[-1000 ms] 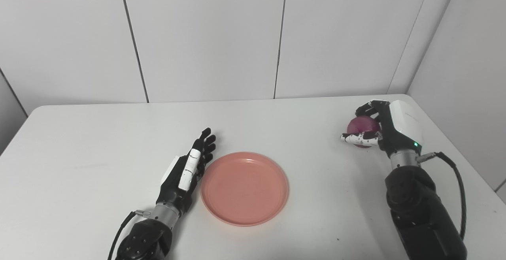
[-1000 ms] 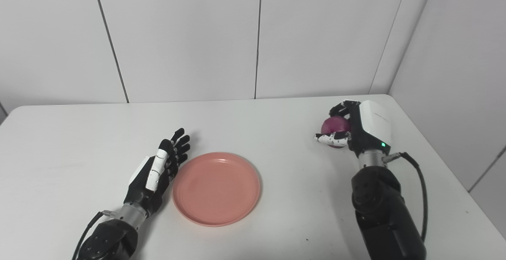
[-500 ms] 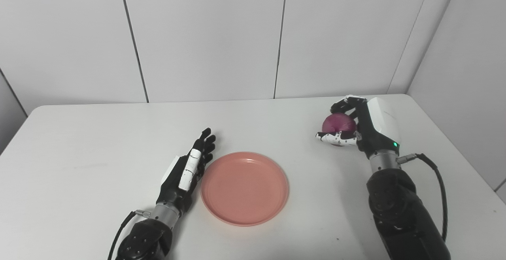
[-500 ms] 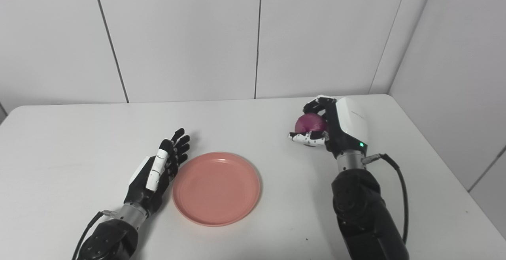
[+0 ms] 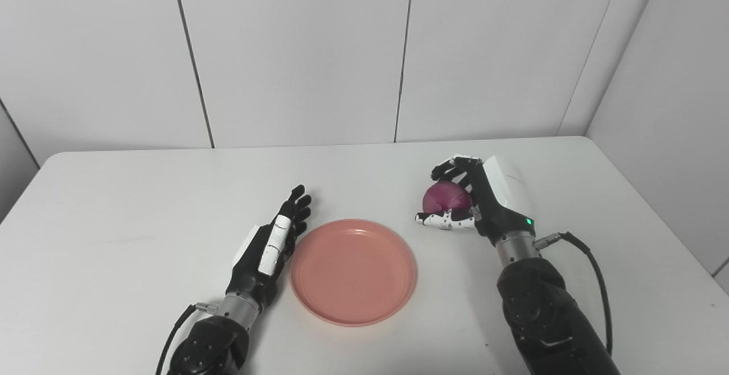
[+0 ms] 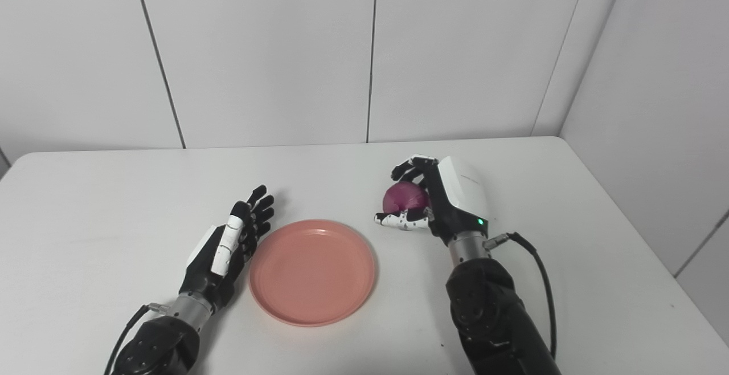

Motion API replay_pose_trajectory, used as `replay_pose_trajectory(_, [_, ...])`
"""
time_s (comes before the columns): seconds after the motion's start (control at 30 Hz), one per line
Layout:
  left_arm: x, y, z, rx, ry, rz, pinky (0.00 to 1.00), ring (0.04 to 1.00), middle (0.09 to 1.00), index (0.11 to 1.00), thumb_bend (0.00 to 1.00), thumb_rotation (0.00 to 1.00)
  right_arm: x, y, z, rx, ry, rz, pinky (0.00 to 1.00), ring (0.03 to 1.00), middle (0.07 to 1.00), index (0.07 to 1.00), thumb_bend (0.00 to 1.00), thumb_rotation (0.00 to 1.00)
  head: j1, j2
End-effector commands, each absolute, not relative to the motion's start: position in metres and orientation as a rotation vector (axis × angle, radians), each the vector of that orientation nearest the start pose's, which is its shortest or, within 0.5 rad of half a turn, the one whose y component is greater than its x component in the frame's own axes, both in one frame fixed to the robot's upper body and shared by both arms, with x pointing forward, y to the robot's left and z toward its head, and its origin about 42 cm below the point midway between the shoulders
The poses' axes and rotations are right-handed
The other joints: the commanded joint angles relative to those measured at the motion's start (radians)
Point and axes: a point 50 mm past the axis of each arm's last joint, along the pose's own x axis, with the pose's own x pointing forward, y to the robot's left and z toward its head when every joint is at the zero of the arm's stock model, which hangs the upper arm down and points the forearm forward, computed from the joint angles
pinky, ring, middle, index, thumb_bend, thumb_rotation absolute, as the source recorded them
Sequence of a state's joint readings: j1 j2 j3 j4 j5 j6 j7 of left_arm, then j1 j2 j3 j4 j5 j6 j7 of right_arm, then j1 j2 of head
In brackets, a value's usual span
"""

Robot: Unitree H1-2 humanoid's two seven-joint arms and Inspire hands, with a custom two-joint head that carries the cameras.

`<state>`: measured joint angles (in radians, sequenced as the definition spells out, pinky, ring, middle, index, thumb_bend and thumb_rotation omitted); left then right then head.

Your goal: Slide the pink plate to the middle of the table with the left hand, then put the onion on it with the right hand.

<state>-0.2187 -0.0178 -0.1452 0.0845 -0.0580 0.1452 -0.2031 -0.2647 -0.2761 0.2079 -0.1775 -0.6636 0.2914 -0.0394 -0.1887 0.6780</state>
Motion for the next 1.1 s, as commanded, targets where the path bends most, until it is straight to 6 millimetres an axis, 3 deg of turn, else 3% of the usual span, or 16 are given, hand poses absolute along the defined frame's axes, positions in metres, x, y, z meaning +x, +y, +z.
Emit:
replay_pose_trajectory(0.0, [0.353,0.125,0.152,-0.055,-0.072,-0.424,1.0,0.986,0.985,0.987,0.8,1.0,0.35,-0.218,0.232,-0.921,-0.35,-0.047,0.21,0.299,0.47,0.489,0.53,0.0,0.002,0.0])
replay_pose_trajectory(0.17, [0.354,0.125,0.152,-0.059,-0.071,-0.421,1.0,0.984,0.986,0.988,0.8,1.0,0.349,-0.204,0.229,-0.907,-0.354,-0.008,0.23,0.317,0.41,0.525,0.52,0.0,0.004,-0.001])
replay_pose_trajectory(0.43, [0.355,0.128,0.152,-0.044,-0.077,-0.418,1.0,0.987,0.985,0.991,0.8,1.0,0.344,-0.185,0.22,-0.878,-0.366,0.081,0.3,0.392,0.437,0.53,0.52,0.0,0.01,0.002])
replay_pose_trajectory(0.7, [0.357,0.129,0.151,-0.03,-0.069,-0.411,1.0,0.987,0.986,0.989,0.82,1.0,0.343,-0.165,0.21,-0.867,-0.364,0.155,0.31,0.402,0.434,0.534,0.52,0.0,0.011,0.003])
replay_pose_trajectory(0.83, [0.356,0.128,0.152,-0.02,-0.067,-0.408,1.0,0.989,0.986,0.987,0.83,1.0,0.343,-0.16,0.206,-0.874,-0.347,0.189,0.4,0.452,0.449,0.529,0.52,0.0,0.022,0.003])
replay_pose_trajectory(0.87, [0.356,0.128,0.152,-0.023,-0.069,-0.409,1.0,0.989,0.986,0.987,0.83,1.0,0.343,-0.158,0.205,-0.886,-0.347,0.194,0.52,0.478,0.449,0.528,0.52,0.0,0.025,0.004])
replay_pose_trajectory(0.9, [0.356,0.127,0.152,-0.027,-0.071,-0.41,1.0,0.989,0.986,0.986,0.82,1.0,0.343,-0.156,0.203,-0.881,-0.343,0.207,0.59,0.491,0.45,0.528,0.52,0.0,0.027,0.005])
replay_pose_trajectory(0.93, [0.356,0.127,0.152,-0.029,-0.073,-0.41,1.0,0.99,0.987,0.987,0.82,1.0,0.343,-0.154,0.201,-0.876,-0.339,0.216,0.44,0.445,0.44,0.531,0.52,0.0,0.027,0.005])
replay_pose_trajectory(1.0, [0.356,0.127,0.152,-0.026,-0.075,-0.408,1.0,0.991,0.987,0.989,0.82,1.0,0.342,-0.151,0.198,-0.851,-0.356,0.239,0.31,0.364,0.461,0.506,0.52,0.0,0.028,0.006])
replay_pose_trajectory(1.07, [0.356,0.127,0.152,-0.018,-0.077,-0.404,1.0,0.99,0.986,0.988,0.82,1.0,0.342,-0.148,0.195,-0.843,-0.375,0.253,0.25,0.317,0.474,0.491,0.53,0.0,0.03,0.006])
